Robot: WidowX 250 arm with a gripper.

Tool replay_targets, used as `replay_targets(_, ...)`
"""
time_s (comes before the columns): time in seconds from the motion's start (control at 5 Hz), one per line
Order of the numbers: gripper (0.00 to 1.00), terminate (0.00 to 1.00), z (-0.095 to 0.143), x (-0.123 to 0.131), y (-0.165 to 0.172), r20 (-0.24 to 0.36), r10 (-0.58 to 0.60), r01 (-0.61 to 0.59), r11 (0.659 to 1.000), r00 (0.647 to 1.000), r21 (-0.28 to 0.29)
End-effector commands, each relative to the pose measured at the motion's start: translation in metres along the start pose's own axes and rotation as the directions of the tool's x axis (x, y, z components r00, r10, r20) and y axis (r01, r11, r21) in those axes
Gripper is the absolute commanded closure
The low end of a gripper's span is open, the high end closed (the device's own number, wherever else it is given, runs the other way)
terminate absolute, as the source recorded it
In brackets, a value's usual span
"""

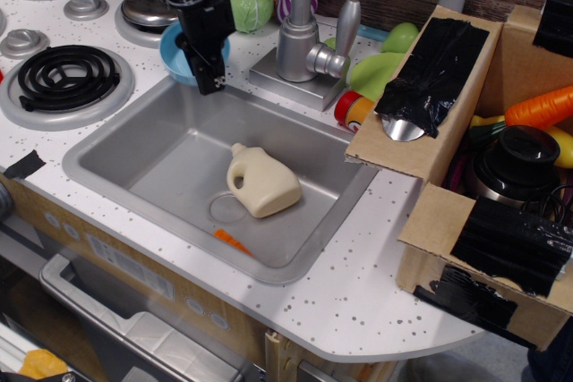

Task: Pick up bowl and put in small4fbox

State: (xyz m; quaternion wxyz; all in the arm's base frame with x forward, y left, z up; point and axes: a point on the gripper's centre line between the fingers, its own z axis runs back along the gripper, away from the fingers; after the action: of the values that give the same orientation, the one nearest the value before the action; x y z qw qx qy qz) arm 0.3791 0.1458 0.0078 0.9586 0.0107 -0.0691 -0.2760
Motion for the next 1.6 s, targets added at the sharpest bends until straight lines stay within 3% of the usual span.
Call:
replay_targets(0.0, 1.00, 0.00, 0.071, 0.018, -0.061, 0.040, 0.168, -0.170, 0.985, 0.985, 0.038)
replay_targets(0.2, 1.00, 0.00, 0.100, 0.030, -0.109, 0.059, 0.273, -0.276, 0.960, 0.960, 0.055)
replay_targets(0.4, 1.00, 0.00, 0.128, 0.046, -0.155, 0.038, 0.413, -0.413, 0.911, 0.910, -0.018)
replay_targets(0.6, 1.00, 0.00, 0.152, 0.067, -0.200, 0.063, 0.489, -0.488, 0.872, 0.870, -0.023)
replay_targets(0.8, 1.00, 0.00, 0.171, 0.090, -0.239, 0.033, 0.614, -0.607, 0.786, 0.789, -0.117)
replay_targets(1.2, 1.00, 0.00, 0.201, 0.138, -0.285, 0.105, 0.694, -0.688, 0.720, 0.712, -0.093)
replay_targets(1.4, 1.00, 0.00, 0.201, 0.154, -0.298, 0.126, 0.691, -0.687, 0.722, 0.712, -0.084)
